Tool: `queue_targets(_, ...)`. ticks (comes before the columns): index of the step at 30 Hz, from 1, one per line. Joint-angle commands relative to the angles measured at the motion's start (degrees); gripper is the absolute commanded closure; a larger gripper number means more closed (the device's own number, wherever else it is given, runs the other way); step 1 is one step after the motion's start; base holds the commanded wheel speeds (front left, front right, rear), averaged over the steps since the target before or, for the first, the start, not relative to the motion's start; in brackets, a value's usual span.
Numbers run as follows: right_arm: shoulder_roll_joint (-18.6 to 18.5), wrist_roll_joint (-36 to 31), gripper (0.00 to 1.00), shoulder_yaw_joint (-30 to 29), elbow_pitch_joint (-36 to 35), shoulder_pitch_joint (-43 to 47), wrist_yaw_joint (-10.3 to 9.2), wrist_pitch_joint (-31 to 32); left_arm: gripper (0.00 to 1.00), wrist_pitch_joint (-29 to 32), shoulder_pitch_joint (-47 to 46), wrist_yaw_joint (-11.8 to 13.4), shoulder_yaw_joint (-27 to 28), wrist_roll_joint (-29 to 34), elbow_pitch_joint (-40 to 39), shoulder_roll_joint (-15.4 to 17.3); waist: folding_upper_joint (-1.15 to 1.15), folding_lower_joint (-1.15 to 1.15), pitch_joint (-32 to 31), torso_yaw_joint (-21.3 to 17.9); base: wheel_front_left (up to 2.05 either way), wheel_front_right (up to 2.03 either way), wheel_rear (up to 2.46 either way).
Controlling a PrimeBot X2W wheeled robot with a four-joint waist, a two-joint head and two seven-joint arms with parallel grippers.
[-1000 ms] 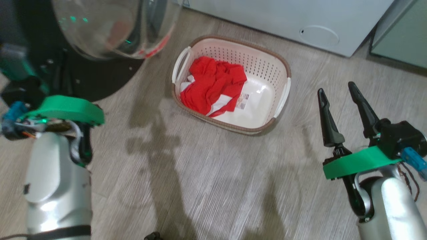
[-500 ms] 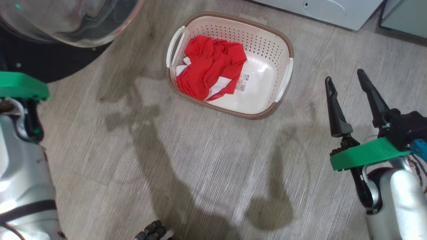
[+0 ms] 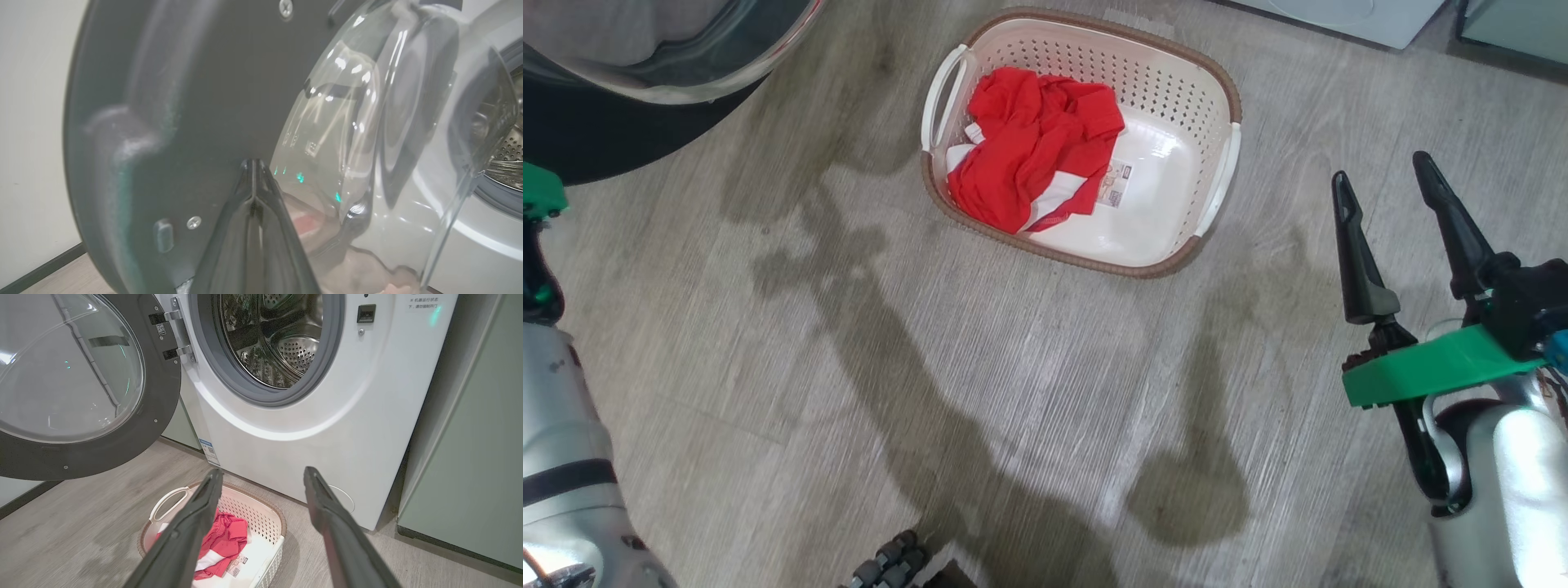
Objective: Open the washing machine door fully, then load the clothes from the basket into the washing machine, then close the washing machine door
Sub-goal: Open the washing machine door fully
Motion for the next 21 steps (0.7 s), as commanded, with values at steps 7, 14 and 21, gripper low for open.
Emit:
queue_targets(7, -0.05, -0.4, 0.0, 1.67, -1.9, -0.3, 0.0, 0.22, 1.0, -0.29, -0.5, -0.85, 1.75, 2.21, -1.5, 2.97, 0.0, -0.01, -1.08, 0.25, 0.0, 0.0, 0.0)
queue_targets(14, 0.47, 0.14, 0.0, 2.15, -0.48, -0.13, 0.0, -0.66, 1.0, -0.29, 1.35, -1.53, 1.23, 3.92, -3.13, 2.23, 0.0, -0.01, -3.77, 0.03, 0.0, 0.0, 0.0)
queue_targets(21, 1.47, 1.26, 0.0, 1.43, 1.99, 0.4, 0.0, -2.79, 1.0, -0.29, 5.27, -2.38, -2.29, 5.08, -5.4, 0.22, 0.0, -0.01, -8.28, -0.8, 0.0, 0.0, 0.0)
